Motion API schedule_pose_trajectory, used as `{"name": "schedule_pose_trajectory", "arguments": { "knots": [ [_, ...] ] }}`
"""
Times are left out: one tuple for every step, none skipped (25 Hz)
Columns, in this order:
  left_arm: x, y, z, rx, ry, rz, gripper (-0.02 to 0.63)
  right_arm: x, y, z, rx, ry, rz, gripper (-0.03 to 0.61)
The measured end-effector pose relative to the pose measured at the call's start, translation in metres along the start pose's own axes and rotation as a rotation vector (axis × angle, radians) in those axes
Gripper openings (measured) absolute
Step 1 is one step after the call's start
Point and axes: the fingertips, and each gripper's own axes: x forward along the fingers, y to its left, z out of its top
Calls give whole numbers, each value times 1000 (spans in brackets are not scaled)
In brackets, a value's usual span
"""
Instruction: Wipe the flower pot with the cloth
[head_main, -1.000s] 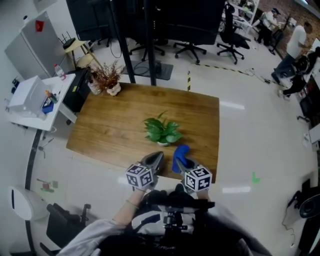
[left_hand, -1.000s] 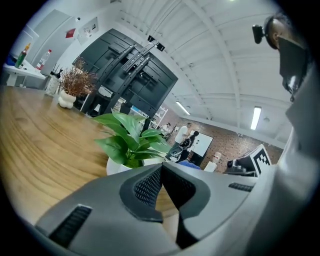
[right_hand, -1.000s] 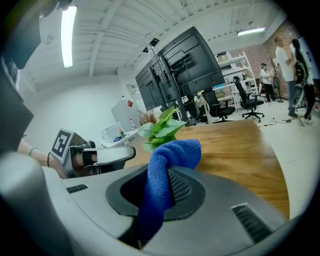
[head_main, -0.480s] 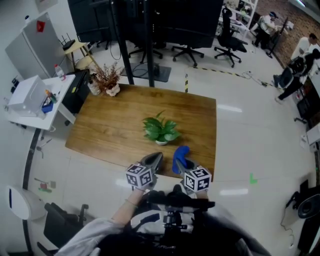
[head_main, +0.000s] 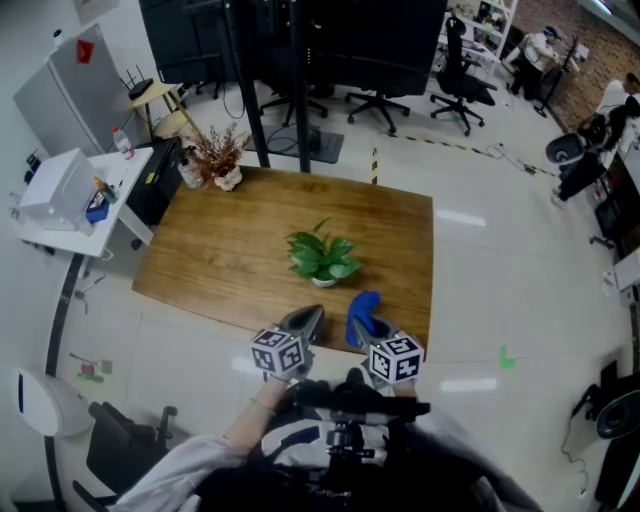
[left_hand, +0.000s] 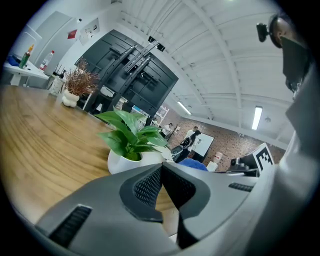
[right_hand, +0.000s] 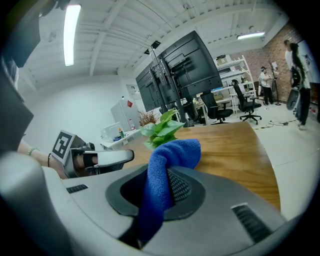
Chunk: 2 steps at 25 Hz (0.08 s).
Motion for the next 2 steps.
{"name": "schedule_pose_trajectory", "arguments": {
  "knots": [
    [0,0,-1,0,1,0,8,0,0,-1,0,-2,0,61],
    [0,-1,-1,-1,2,0,8,0,-1,-1,1,-5,1,61]
  ]
}}
